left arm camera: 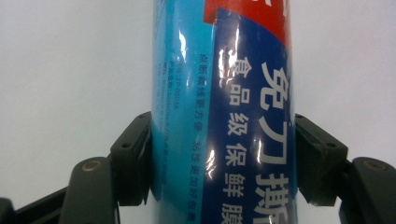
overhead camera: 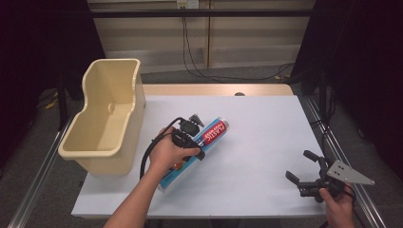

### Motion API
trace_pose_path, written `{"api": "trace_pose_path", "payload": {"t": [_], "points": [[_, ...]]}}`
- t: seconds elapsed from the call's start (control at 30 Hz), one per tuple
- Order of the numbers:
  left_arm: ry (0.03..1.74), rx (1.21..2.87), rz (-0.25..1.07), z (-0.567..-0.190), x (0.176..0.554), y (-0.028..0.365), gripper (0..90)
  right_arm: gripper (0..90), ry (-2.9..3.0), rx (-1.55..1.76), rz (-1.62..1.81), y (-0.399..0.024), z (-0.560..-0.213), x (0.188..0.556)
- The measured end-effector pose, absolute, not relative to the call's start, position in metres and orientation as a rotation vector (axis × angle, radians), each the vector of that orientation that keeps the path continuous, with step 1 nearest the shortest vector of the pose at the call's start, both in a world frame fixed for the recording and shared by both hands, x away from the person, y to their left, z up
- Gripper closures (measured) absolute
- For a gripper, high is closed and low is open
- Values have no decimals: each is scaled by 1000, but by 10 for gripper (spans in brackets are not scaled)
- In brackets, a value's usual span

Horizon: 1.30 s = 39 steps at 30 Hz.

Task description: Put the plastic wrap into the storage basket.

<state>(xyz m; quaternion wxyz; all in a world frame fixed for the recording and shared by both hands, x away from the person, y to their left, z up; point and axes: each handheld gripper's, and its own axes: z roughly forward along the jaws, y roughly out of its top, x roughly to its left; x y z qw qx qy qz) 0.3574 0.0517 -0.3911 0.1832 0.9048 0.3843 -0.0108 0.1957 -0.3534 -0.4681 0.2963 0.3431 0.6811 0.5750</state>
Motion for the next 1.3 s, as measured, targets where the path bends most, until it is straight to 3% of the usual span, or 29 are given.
{"api": "trace_pose_path", "payload": {"t": [1.3], "points": [[1378, 2408, 116, -286, 356, 132, 323, 1, 1844, 881, 1530, -345, -468, 194]]}}
